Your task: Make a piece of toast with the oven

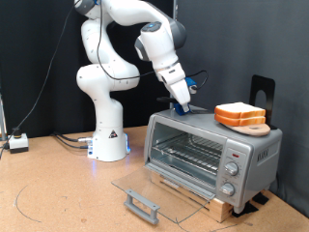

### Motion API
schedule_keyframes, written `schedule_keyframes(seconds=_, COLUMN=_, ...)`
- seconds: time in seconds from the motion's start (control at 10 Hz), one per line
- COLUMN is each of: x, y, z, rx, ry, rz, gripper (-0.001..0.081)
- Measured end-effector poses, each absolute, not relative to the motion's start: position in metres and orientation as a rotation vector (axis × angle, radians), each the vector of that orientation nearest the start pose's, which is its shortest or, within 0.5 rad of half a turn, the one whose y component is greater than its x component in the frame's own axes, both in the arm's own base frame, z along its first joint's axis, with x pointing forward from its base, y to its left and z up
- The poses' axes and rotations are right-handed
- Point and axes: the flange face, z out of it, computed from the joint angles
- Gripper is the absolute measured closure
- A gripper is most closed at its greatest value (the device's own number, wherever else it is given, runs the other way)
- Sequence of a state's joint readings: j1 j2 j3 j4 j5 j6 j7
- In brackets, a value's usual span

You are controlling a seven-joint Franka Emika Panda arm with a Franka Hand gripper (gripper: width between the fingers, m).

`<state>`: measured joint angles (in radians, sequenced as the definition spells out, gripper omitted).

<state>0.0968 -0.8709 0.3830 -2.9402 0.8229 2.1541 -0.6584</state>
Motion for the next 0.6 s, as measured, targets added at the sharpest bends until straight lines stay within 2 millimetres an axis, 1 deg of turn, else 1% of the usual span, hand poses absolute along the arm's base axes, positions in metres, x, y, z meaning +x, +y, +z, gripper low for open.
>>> schedule_keyframes(seconds=0.3, x=0.2608, y=0.1445, z=0.3786, rx=-2.627, ry=-0.777, rz=-0.248, gripper=-0.0003)
schedule_keyframes(seconds=0.4, x=0.2611, y=0.1445, z=0.3785, rx=-2.627, ry=-0.773, rz=-0.251, gripper=0.0120)
schedule_keyframes(seconds=0.5, x=0.2615, y=0.1443, z=0.3783, rx=-2.627, ry=-0.769, rz=-0.253, gripper=0.0120)
schedule_keyframes(seconds=0.6, x=0.2621, y=0.1437, z=0.3780, rx=-2.629, ry=-0.764, rz=-0.254, gripper=0.0259)
